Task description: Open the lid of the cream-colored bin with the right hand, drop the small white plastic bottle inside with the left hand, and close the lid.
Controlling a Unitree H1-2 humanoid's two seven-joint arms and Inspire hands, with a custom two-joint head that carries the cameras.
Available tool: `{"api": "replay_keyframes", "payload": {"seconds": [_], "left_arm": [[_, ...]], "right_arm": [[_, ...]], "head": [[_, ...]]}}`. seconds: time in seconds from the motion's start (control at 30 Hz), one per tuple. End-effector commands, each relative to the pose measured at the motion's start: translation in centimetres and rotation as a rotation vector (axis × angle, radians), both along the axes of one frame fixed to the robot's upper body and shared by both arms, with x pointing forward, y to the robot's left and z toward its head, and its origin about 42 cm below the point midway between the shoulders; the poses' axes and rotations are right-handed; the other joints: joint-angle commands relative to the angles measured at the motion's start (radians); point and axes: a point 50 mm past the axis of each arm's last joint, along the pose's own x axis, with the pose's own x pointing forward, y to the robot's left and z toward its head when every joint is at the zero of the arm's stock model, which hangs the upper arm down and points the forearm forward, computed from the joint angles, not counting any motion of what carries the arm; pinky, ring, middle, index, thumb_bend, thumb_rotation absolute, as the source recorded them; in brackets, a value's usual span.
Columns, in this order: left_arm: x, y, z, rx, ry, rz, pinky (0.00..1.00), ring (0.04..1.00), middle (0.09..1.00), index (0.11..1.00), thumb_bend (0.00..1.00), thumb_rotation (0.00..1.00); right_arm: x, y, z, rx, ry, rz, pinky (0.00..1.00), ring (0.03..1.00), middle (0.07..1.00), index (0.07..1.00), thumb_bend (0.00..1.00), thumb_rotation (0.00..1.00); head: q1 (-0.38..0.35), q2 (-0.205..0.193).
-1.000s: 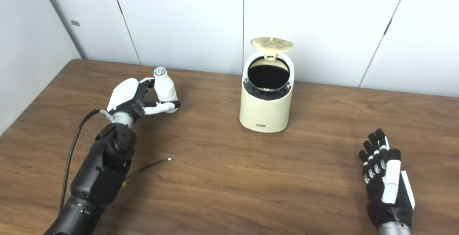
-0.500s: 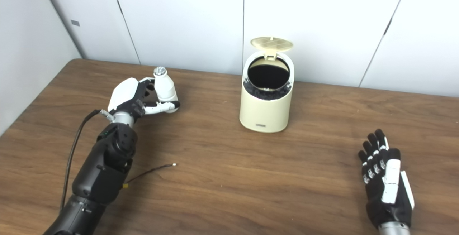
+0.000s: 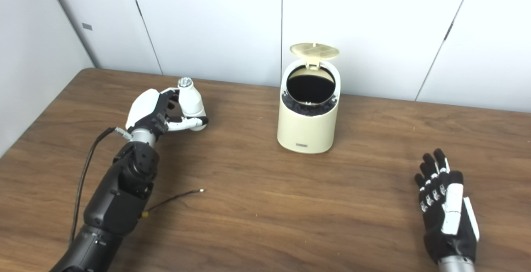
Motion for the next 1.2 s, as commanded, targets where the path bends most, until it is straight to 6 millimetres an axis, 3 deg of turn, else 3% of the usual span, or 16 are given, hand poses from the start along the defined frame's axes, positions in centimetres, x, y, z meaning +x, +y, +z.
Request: {"api": "replay_keyframes", "payload": {"seconds": [0.0,0.8,0.93,0.97,1.0,1.03,1.07,1.17], "left_arm": [[1.29,-0.02,2.99,0.023,-0.110,-0.013,0.65,0.760,0.792,0.820,0.89,0.42],[1.38,-0.13,3.43,-0.013,-0.132,-0.026,0.65,0.753,0.782,0.800,0.86,0.33],[1.36,-0.01,3.27,-0.076,-0.236,-0.041,0.48,0.586,0.685,0.713,0.86,0.05],[1.34,0.02,3.17,-0.093,-0.270,-0.038,0.46,0.558,0.651,0.680,0.85,0.02],[1.32,0.05,3.07,-0.105,-0.299,-0.033,0.45,0.498,0.590,0.635,0.68,0.01],[1.31,0.05,2.99,-0.116,-0.323,-0.024,0.44,0.457,0.533,0.573,0.57,0.00],[1.31,0.04,2.95,-0.125,-0.344,-0.014,0.40,0.451,0.507,0.537,0.53,0.00],[1.36,-0.04,2.96,-0.127,-0.381,-0.002,0.41,0.455,0.493,0.462,0.48,0.00]], "right_arm": [[0.50,-0.07,1.18,-0.009,-0.052,0.016,1.00,1.000,0.982,1.000,0.63,1.00],[0.65,-0.21,1.05,-0.011,-0.043,0.009,1.00,1.000,0.954,1.000,0.61,1.00],[0.57,-0.30,0.94,-0.019,-0.038,0.007,0.99,1.000,0.949,1.000,0.62,1.00],[0.55,-0.34,0.91,-0.015,-0.036,0.007,0.99,1.000,0.948,1.000,0.62,1.00],[0.55,-0.36,0.89,-0.012,-0.035,0.006,0.99,1.000,0.948,1.000,0.62,1.00],[0.54,-0.39,0.88,-0.010,-0.035,0.005,0.99,1.000,0.945,1.000,0.62,1.00],[0.53,-0.41,0.89,-0.007,-0.036,0.006,0.99,1.000,0.944,1.000,0.62,1.00],[0.53,-0.47,0.92,0.006,-0.038,0.016,1.00,1.000,0.949,1.000,0.61,1.00]], "head": [[0.001,0.003],[0.000,0.016],[-0.001,0.018],[0.000,0.020],[0.000,0.020],[0.001,0.021],[0.003,0.022],[0.006,0.023]]}}
